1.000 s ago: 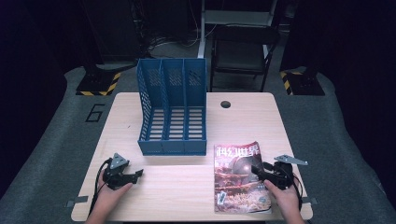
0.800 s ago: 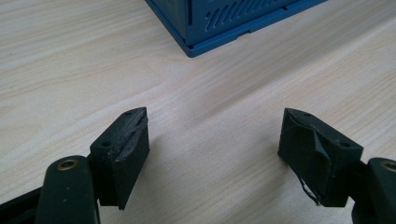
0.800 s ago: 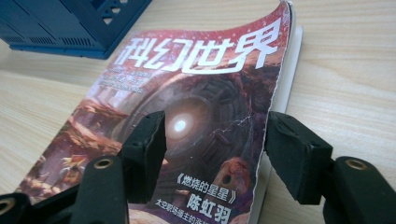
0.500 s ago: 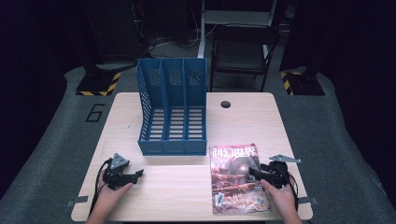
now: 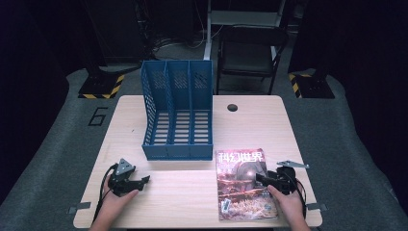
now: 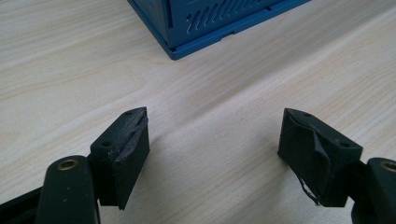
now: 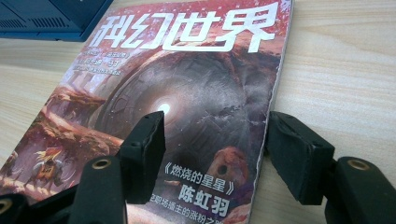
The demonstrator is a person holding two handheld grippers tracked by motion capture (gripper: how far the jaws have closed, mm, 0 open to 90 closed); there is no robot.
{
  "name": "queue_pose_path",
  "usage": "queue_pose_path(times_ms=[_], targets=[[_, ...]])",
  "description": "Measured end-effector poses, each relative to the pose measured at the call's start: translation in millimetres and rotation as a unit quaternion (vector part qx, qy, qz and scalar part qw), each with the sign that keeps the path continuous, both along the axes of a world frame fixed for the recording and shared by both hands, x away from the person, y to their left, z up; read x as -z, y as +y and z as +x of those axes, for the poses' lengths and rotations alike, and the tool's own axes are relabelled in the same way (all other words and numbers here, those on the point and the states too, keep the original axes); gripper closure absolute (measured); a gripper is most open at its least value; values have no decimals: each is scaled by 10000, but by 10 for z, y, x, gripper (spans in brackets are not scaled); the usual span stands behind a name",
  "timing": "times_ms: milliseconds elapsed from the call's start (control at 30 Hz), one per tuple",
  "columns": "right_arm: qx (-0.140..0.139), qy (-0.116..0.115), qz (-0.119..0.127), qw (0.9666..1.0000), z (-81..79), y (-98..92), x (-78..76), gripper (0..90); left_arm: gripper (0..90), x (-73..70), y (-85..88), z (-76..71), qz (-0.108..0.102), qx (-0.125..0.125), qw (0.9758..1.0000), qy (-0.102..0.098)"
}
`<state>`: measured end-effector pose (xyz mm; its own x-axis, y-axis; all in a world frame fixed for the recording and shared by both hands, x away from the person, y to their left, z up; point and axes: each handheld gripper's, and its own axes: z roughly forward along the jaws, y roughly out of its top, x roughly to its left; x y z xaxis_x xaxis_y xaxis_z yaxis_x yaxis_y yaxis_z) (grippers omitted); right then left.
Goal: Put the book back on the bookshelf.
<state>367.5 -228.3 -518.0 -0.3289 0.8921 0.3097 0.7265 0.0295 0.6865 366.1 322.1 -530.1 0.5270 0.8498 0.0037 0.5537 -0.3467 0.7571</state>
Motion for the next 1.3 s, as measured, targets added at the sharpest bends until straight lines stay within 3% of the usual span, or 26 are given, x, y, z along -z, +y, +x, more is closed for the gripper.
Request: queue_pose_path(times_ms=[200,433,567,1067,1200,1300], targets=[[-83,100,266,9996,-1,5,-9,378,246,-8,-6,-2,23,60,10000,50],[-235,8,368,9990,-22,36,-51,373,246,-8,-7,-3,26,62,10000,47],[-178,-48,624,9979,-29,7,-77,377,246,-9,-6,-3,32,70,10000,49],[-230,-308,1086,9933,-42,18,-151,382,246,-10,-5,0,40,83,9999,49],[-225,-208,1100,9935,21,32,-93,386,245,-9,-9,-1,44,77,10000,43],[-270,-133,848,9959,77,61,-41,387,245,-9,-8,0,48,79,10000,38]])
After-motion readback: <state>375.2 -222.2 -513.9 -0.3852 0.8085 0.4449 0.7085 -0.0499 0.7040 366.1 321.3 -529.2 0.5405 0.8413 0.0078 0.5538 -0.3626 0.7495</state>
